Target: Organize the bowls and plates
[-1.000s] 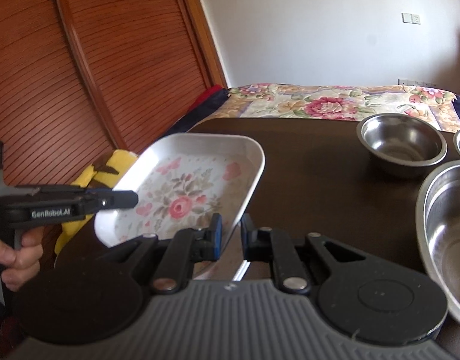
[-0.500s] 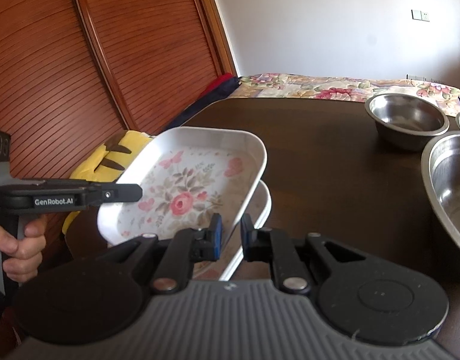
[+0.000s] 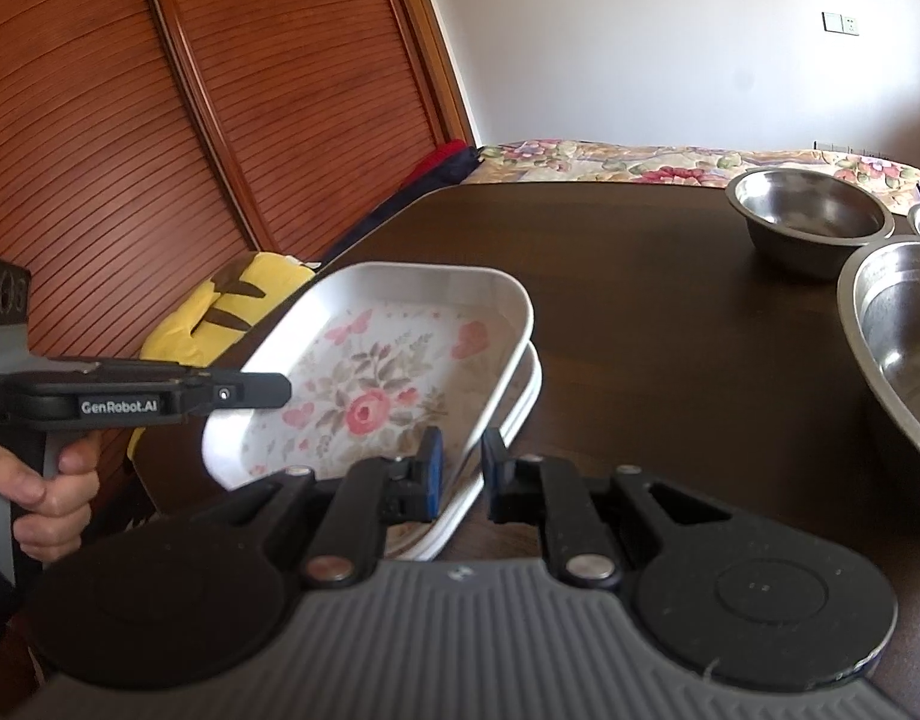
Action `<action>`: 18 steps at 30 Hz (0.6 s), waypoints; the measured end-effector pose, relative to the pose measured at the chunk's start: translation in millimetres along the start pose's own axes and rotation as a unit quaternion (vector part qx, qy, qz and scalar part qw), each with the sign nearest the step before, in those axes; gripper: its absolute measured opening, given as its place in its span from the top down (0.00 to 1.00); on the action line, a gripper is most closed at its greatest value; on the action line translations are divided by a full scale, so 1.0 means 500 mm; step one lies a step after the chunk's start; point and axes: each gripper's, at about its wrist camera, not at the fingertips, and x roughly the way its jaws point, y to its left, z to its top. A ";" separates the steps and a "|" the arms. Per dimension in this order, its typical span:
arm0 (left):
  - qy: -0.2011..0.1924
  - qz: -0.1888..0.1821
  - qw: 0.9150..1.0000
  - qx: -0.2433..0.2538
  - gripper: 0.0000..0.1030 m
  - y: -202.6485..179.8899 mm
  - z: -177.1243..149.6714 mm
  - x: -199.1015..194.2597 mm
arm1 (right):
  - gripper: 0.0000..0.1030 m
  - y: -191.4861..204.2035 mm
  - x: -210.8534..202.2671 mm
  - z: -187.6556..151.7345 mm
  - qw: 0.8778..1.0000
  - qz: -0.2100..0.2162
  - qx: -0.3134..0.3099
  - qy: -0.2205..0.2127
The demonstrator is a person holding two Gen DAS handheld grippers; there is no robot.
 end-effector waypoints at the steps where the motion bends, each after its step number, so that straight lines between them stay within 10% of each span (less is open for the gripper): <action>1: 0.000 0.000 1.000 0.000 0.85 0.000 0.001 0.000 | 0.84 0.001 0.000 0.001 1.000 -0.001 -0.002 0.001; 18: -0.006 0.011 1.000 0.006 0.85 -0.002 0.008 -0.006 | 0.81 -0.005 -0.019 -0.001 0.999 -0.004 -0.032 -0.003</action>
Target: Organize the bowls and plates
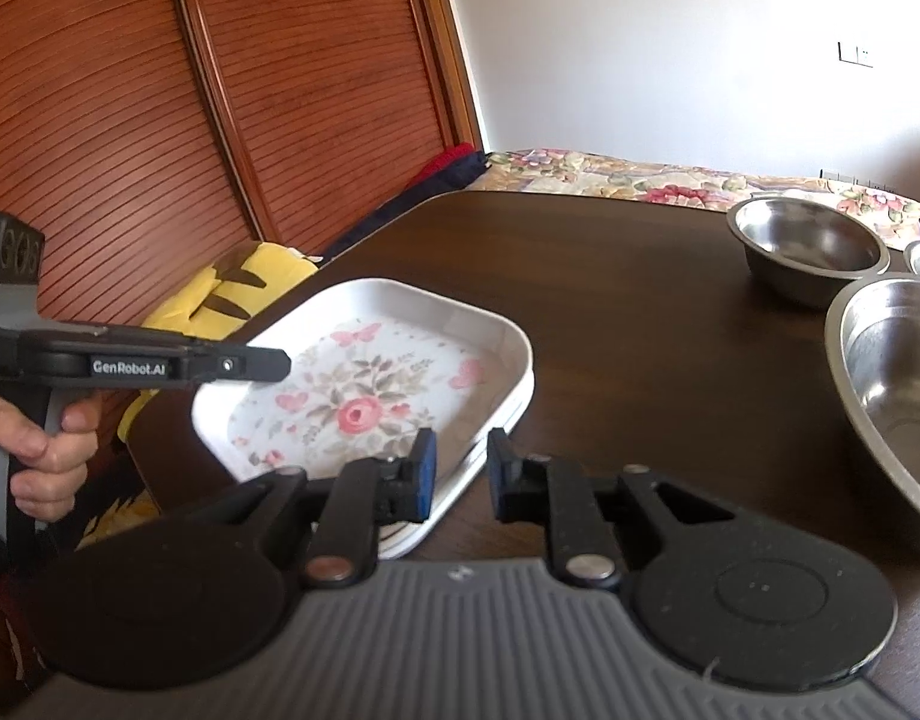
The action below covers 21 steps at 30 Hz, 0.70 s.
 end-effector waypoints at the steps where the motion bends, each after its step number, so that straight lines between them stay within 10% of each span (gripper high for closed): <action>1: 0.000 0.009 1.000 0.004 0.85 -0.002 0.001 -0.002 | 0.81 -0.002 0.000 -0.001 1.000 0.000 0.001 0.000; 10: -0.005 0.017 1.000 0.015 0.85 -0.006 0.008 -0.011 | 0.81 -0.020 -0.006 0.000 1.000 -0.003 0.014 -0.009; 21: -0.028 0.011 0.998 0.052 0.49 -0.064 0.043 -0.003 | 0.80 -0.055 -0.055 0.007 0.998 -0.030 0.017 -0.046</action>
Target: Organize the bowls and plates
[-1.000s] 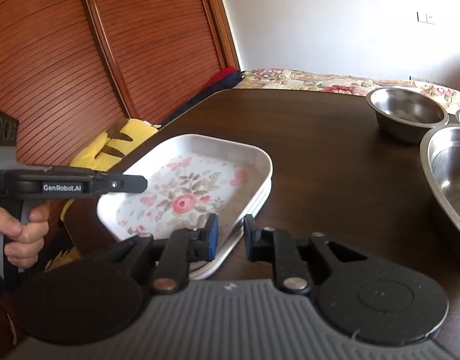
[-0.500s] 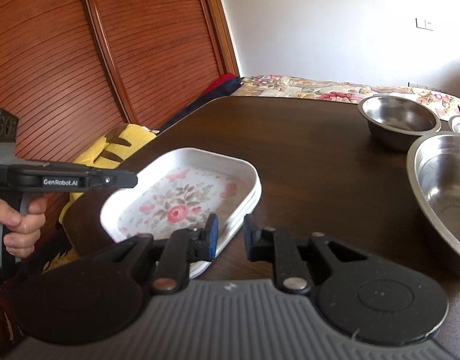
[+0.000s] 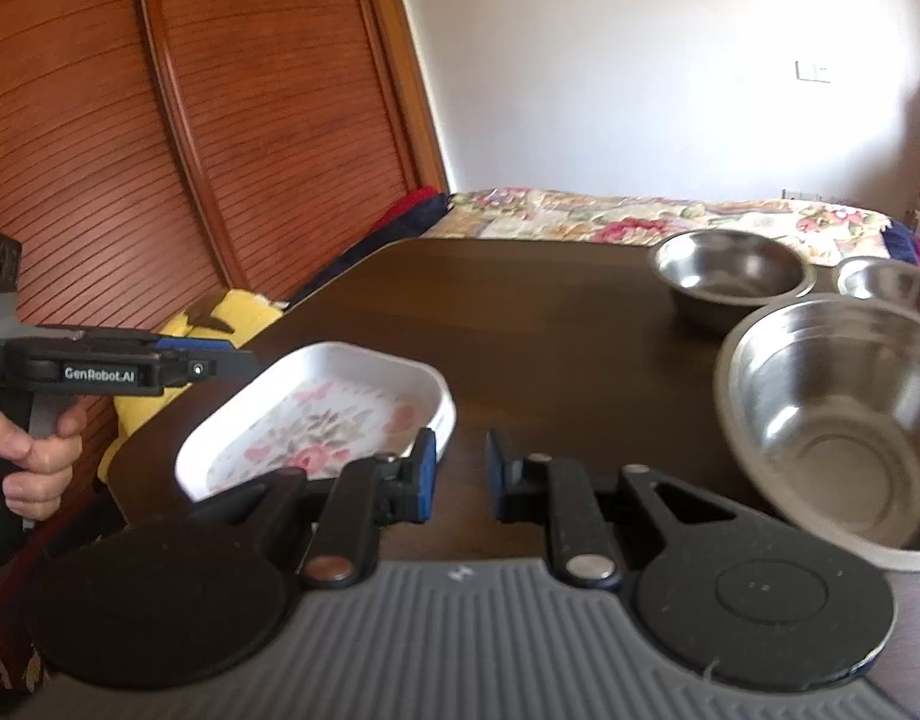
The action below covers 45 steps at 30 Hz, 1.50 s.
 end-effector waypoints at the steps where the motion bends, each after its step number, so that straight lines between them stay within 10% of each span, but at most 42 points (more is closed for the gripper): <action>1: -0.002 -0.003 1.000 0.003 0.48 -0.008 0.004 0.003 | 0.80 -0.005 -0.005 0.001 1.000 -0.003 0.000 -0.004; 20: -0.003 -0.084 0.995 0.061 0.25 -0.225 0.052 0.113 | 0.80 -0.182 -0.116 0.005 0.991 -0.114 0.018 -0.068; 29: -0.002 -0.094 0.992 0.083 0.12 -0.316 0.060 0.157 | 0.49 -0.260 -0.126 -0.004 0.983 -0.162 0.034 -0.079; 45: 0.023 -0.104 0.988 0.109 0.34 -0.389 0.070 0.229 | 0.38 -0.354 -0.099 -0.020 0.980 -0.176 0.059 -0.067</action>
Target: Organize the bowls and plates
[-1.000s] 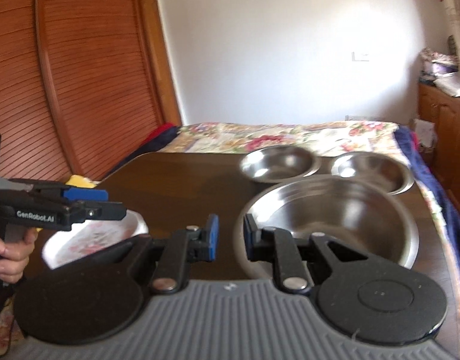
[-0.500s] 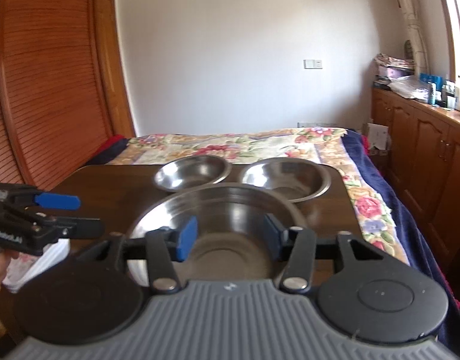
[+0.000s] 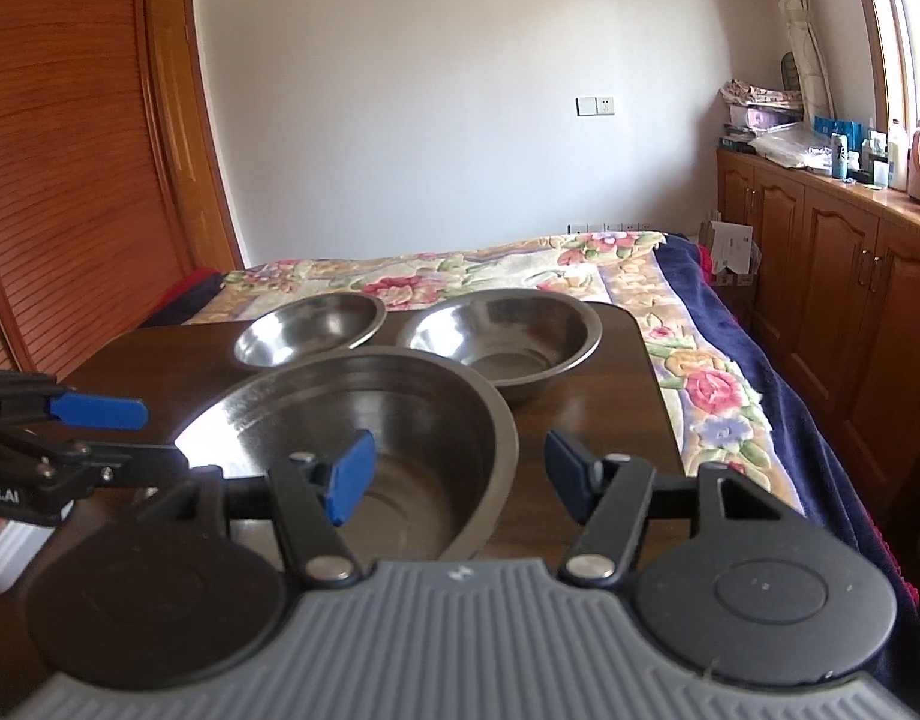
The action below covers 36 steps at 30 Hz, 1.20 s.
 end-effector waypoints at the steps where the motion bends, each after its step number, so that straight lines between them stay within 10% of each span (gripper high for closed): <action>1: 0.002 0.000 1.000 -0.001 0.36 -0.001 -0.001 0.004 | 0.38 -0.001 0.000 -0.001 1.000 0.001 0.000 0.001; 15: 0.019 0.003 1.000 -0.023 0.60 -0.003 -0.006 0.034 | 0.50 -0.013 0.013 -0.005 1.000 0.025 0.008 0.017; 36: 0.018 -0.002 0.999 -0.029 0.63 0.002 -0.012 0.024 | 0.74 -0.019 -0.001 -0.022 0.999 0.032 0.040 0.015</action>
